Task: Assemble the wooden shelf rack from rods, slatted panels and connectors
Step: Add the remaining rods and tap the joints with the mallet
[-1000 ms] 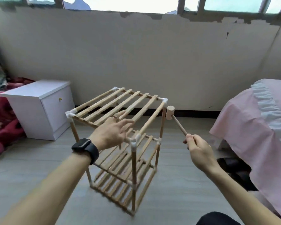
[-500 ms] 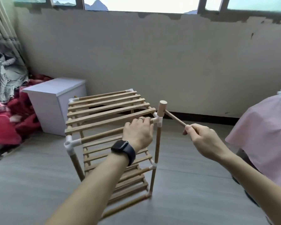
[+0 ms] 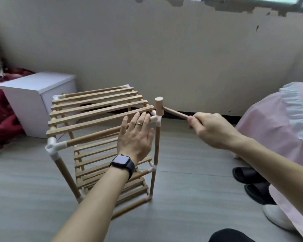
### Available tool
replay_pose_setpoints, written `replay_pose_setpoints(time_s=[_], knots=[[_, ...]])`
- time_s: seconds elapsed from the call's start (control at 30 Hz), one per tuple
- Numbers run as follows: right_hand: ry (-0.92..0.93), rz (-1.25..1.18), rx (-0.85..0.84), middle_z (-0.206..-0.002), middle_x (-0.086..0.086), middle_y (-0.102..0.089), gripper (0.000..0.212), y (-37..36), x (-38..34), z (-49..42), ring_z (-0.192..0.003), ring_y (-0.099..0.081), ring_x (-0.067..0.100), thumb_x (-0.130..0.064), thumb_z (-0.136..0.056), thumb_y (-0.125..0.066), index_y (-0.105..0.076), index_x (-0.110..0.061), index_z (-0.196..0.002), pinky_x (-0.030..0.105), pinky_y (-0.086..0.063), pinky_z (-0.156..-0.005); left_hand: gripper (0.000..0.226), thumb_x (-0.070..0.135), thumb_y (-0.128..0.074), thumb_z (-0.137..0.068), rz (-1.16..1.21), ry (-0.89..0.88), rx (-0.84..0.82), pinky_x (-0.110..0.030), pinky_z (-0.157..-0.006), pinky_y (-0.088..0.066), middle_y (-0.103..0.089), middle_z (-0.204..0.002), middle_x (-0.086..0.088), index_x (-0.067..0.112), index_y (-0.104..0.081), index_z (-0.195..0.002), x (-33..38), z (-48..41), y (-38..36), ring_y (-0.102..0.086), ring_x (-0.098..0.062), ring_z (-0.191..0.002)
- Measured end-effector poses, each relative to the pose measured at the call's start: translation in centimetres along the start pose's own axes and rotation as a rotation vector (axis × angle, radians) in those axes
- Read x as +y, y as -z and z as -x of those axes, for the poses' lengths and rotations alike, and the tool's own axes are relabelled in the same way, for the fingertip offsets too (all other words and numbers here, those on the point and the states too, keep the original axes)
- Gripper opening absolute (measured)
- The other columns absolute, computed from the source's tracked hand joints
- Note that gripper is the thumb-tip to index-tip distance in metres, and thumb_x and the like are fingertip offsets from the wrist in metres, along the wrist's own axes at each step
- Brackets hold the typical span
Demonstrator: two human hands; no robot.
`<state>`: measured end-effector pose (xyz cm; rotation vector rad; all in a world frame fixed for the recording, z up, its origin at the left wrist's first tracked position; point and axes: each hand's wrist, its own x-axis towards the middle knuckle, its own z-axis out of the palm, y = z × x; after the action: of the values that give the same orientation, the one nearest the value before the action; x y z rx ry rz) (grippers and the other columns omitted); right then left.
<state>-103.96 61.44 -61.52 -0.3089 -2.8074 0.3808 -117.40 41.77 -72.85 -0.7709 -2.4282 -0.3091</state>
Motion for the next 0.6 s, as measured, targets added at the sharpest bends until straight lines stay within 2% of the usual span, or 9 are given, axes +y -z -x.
replay_pose_setpoints(time_s=[0.07, 0.13, 0.17, 0.27, 0.3, 0.4, 0.43, 0.53, 0.6], knots=[[0.072, -0.211, 0.211, -0.057, -0.008, -0.059, 0.036, 0.7, -0.1, -0.1, -0.054, -0.054, 0.011, -0.044, -0.107, -0.040, -0.063, -0.026, -0.085, 0.021, -0.038, -0.052, 0.060, 0.046, -0.019, -0.102, 0.002, -0.002, 0.001, -0.046, -0.122, -0.001, -0.039, -0.159, 0.001, 0.021, -0.036, -0.155, -0.1, 0.0, 0.1, -0.029, -0.019, -0.150], [0.098, -0.363, 0.332, -0.054, -0.012, -0.058, 0.034, 0.5, -0.4, 0.3, -0.046, -0.050, 0.010, -0.041, -0.108, -0.039, -0.059, -0.024, -0.087, 0.018, -0.038, -0.047, 0.061, 0.046, -0.018, -0.102, -0.005, 0.002, -0.006, -0.045, -0.122, 0.002, -0.038, -0.160, 0.002, 0.021, -0.034, -0.156, -0.1, 0.0, 0.3, -0.028, -0.019, -0.150], [0.086, -0.326, 0.290, -0.056, -0.009, -0.059, 0.034, 0.1, -0.6, 0.5, -0.047, -0.050, 0.010, -0.042, -0.108, -0.037, -0.056, -0.023, -0.088, 0.024, -0.042, -0.050, 0.061, 0.046, -0.018, -0.102, -0.006, 0.004, -0.014, -0.045, -0.122, 0.004, -0.037, -0.160, 0.002, 0.022, -0.033, -0.156, 0.0, 0.0, 0.3, -0.027, -0.019, -0.151], [-0.060, 0.136, -0.097, -0.079, 0.004, -0.061, 0.038, -0.9, -0.7, 0.8, -0.069, -0.057, 0.027, -0.049, -0.106, -0.033, -0.051, -0.023, -0.085, 0.038, -0.046, -0.067, 0.059, 0.045, -0.021, -0.102, -0.007, 0.008, -0.013, -0.046, -0.121, 0.005, -0.036, -0.161, 0.002, 0.022, -0.030, -0.157, 0.0, 0.1, 0.2, -0.025, -0.019, -0.151], [-0.074, 0.154, -0.093, -0.081, 0.005, -0.061, 0.038, -0.7, -0.6, 0.8, -0.072, -0.057, 0.029, -0.050, -0.106, -0.034, -0.052, -0.024, -0.086, 0.039, -0.046, -0.068, 0.059, 0.044, -0.023, -0.102, -0.005, 0.004, -0.016, -0.046, -0.121, 0.004, -0.036, -0.160, 0.001, 0.022, -0.030, -0.157, 0.0, 0.1, 0.2, -0.026, -0.019, -0.151], [0.021, -0.144, 0.229, -0.069, 0.003, -0.063, 0.036, 0.0, -0.7, 0.8, -0.065, -0.058, 0.030, -0.048, -0.106, -0.038, -0.056, -0.022, -0.088, 0.041, -0.046, -0.061, 0.058, 0.042, -0.030, -0.101, -0.008, 0.002, 0.000, -0.047, -0.121, 0.001, -0.040, -0.158, 0.001, 0.022, -0.033, -0.155, -0.1, 0.0, 0.1, -0.029, -0.019, -0.149], [0.036, -0.175, 0.264, -0.066, 0.004, -0.062, 0.035, 0.0, -0.7, 0.9, -0.062, -0.058, 0.030, -0.046, -0.107, -0.037, -0.055, -0.021, -0.089, 0.041, -0.046, -0.060, 0.057, 0.042, -0.033, -0.101, -0.003, 0.000, -0.005, -0.047, -0.122, 0.000, -0.040, -0.158, 0.001, 0.022, -0.034, -0.155, -0.2, 0.0, 0.1, -0.030, -0.019, -0.149], [-0.040, 0.074, -0.024, -0.076, 0.007, -0.062, 0.038, -0.5, -0.7, 1.0, -0.068, -0.057, 0.031, -0.048, -0.106, -0.034, -0.053, -0.022, -0.086, 0.041, -0.048, -0.066, 0.056, 0.040, -0.039, -0.101, -0.002, -0.001, 0.004, -0.048, -0.121, -0.003, -0.044, -0.154, 0.002, 0.022, -0.036, -0.153, -0.2, 0.1, 0.1, -0.033, -0.020, -0.147], [-0.055, 0.060, -0.007, -0.076, 0.005, -0.064, 0.039, -0.4, -0.4, 0.9, -0.070, -0.058, 0.029, -0.047, -0.106, -0.038, -0.058, -0.021, -0.085, 0.039, -0.048, -0.066, 0.055, 0.040, -0.039, -0.100, 0.005, -0.002, -0.006, -0.048, -0.120, -0.005, -0.046, -0.152, 0.002, 0.023, -0.037, -0.152, -0.3, 0.0, 0.1, -0.036, -0.020, -0.145]])
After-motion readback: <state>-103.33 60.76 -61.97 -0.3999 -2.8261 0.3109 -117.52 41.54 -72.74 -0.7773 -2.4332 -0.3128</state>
